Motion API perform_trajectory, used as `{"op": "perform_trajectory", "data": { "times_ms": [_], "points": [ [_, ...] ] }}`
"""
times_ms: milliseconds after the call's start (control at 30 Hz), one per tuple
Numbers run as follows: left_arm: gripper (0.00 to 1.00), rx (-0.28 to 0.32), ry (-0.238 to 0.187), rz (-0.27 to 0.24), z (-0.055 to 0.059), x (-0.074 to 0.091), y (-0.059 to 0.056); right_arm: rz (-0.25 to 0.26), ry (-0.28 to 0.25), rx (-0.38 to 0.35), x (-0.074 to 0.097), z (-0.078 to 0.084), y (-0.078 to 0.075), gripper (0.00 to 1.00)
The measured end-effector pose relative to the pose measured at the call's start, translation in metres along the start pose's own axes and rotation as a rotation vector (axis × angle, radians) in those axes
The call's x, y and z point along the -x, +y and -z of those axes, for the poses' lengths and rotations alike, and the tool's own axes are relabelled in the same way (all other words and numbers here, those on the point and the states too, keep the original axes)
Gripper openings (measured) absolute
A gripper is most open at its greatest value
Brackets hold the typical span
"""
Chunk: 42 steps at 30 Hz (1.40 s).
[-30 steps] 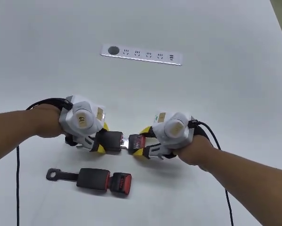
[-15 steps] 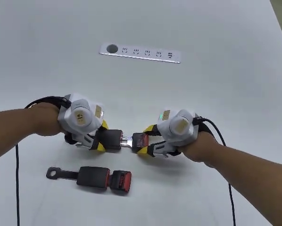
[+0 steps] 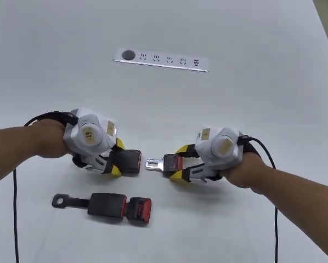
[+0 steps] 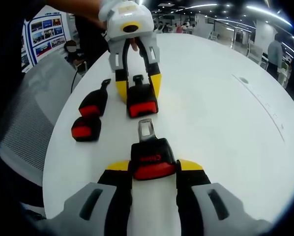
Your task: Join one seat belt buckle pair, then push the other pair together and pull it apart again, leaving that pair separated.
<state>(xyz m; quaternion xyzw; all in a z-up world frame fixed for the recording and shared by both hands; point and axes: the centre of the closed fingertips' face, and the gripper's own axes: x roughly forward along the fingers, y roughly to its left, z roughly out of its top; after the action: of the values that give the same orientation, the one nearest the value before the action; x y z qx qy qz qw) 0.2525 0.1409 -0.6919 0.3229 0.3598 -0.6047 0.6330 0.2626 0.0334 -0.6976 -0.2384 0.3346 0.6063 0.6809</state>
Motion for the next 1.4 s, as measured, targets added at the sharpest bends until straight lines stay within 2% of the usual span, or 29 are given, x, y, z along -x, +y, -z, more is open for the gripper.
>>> {"op": "perform_trajectory", "data": {
  "times_ms": [733, 1133, 1400],
  "points": [
    [0.34, 0.007, -0.001, -0.003, 0.001, -0.001, 0.002, 0.023, 0.013, -0.020, 0.028, 0.030, -0.006, 0.33],
    [0.34, 0.012, -0.001, -0.004, 0.000, 0.000, 0.001, 0.039, 0.024, -0.032, 0.049, 0.045, -0.004, 0.33],
    [0.34, 0.015, 0.000, -0.004, 0.000, 0.001, 0.001, 0.041, 0.022, -0.033, 0.056, 0.050, -0.001, 0.33]
  ]
}}
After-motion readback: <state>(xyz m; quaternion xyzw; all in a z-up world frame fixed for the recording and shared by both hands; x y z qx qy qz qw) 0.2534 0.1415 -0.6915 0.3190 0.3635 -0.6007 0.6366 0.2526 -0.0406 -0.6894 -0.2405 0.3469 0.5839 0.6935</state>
